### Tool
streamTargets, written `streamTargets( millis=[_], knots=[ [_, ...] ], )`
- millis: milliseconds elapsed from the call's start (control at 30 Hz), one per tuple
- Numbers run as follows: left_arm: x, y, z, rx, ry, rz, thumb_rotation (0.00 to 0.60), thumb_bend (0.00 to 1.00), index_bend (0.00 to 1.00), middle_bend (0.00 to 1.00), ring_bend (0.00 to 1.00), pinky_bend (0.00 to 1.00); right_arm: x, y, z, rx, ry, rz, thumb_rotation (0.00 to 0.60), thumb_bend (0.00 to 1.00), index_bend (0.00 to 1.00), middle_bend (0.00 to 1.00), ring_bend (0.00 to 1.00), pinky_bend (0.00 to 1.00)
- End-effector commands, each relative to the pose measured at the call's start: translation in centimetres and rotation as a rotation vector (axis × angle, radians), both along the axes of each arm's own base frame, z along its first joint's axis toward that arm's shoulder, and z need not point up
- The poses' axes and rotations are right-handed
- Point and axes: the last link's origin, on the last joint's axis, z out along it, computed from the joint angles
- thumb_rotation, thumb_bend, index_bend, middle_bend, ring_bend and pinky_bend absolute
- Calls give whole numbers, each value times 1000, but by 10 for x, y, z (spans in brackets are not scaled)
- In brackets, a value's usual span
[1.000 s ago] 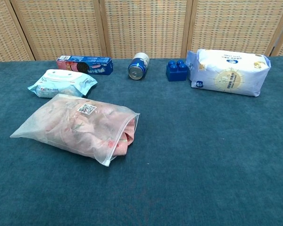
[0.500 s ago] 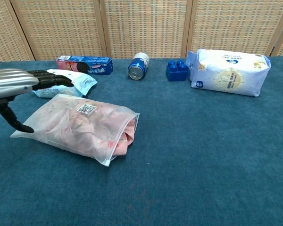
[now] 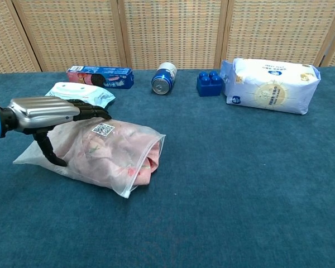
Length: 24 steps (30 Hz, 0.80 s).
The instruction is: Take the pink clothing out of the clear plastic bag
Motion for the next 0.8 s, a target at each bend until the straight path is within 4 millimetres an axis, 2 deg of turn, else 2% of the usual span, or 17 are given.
streamTargets(
  millis=[33, 100, 167, 200, 267, 333, 433, 567, 633, 800],
  knots=[
    [2, 3, -6, -11, 2, 21, 600, 128, 0, 0, 0, 0, -1, 0, 0, 1, 1, -3, 600, 0, 0, 0, 0, 0],
    [3, 3, -8, -23, -14, 46, 600, 132, 0, 0, 0, 5, -2, 0, 0, 0, -1, -7, 600, 0, 0, 0, 0, 0],
    [2, 2, -9, -28, -26, 56, 600, 136, 0, 2, 9, 80, -3, 0, 1, -3, -5, -9, 600, 0, 0, 0, 0, 0],
    [2, 2, -9, -30, -29, 58, 600, 136, 8, 34, 50, 161, -3, 0, 2, -4, -6, -9, 600, 0, 0, 0, 0, 0],
    [0, -1, -10, -39, -40, 68, 600, 136, 100, 166, 189, 317, -3, 0, 2, -5, -8, -10, 600, 0, 0, 0, 0, 0],
    [-1, -3, -12, -51, -49, 77, 600, 154, 302, 326, 328, 453, -3, 0, 3, -6, -11, -10, 600, 0, 0, 0, 0, 0],
    [-4, -6, -13, -51, -60, 75, 600, 260, 486, 457, 429, 558, -3, 0, 3, -7, -13, -10, 600, 0, 0, 0, 0, 0],
    [-4, -12, -16, -17, -167, 81, 600, 420, 586, 538, 501, 614, -3, 1, 3, 4, -18, -4, 600, 0, 0, 0, 0, 0],
    [-3, -14, -15, -2, -234, 83, 600, 453, 600, 545, 510, 620, -3, 1, 3, 21, -22, 1, 600, 0, 0, 0, 0, 0],
    [4, -17, -11, 36, -448, 100, 600, 458, 611, 548, 513, 621, 0, -1, 1, 46, -55, 35, 600, 0, 0, 0, 0, 0]
  ],
)
